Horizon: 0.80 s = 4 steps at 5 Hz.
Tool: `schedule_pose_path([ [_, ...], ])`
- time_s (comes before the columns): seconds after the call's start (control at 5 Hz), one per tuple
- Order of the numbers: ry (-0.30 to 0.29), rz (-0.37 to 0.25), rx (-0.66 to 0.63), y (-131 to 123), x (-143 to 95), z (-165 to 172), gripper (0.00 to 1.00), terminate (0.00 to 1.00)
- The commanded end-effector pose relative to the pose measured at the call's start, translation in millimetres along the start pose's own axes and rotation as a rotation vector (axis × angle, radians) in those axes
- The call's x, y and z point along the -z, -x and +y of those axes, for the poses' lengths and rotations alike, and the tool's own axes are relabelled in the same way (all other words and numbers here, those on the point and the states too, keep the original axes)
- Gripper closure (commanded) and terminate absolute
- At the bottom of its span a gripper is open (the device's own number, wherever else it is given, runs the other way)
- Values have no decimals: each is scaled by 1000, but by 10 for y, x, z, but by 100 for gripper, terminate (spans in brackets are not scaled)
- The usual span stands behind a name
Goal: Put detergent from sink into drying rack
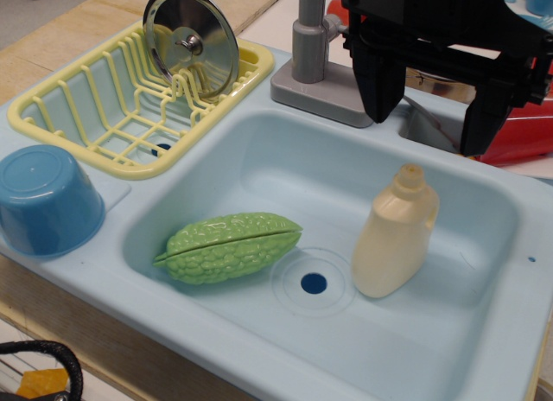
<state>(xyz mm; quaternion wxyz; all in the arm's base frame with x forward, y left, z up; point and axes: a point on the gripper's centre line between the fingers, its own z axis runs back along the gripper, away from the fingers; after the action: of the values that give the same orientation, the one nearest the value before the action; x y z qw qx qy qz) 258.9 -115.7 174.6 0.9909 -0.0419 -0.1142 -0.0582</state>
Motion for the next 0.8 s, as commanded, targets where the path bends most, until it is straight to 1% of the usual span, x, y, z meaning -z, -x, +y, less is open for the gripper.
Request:
schedule_pose_path([
  [0.0,0,0,0,0,0,0,0,0],
  [0.2,-20,-37,141,41,37,-16,0,0],
  [0.4,-8,-53,273,107,101,-3,0,0],
  [0.6,27,-52,327,169,210,8,0,0],
])
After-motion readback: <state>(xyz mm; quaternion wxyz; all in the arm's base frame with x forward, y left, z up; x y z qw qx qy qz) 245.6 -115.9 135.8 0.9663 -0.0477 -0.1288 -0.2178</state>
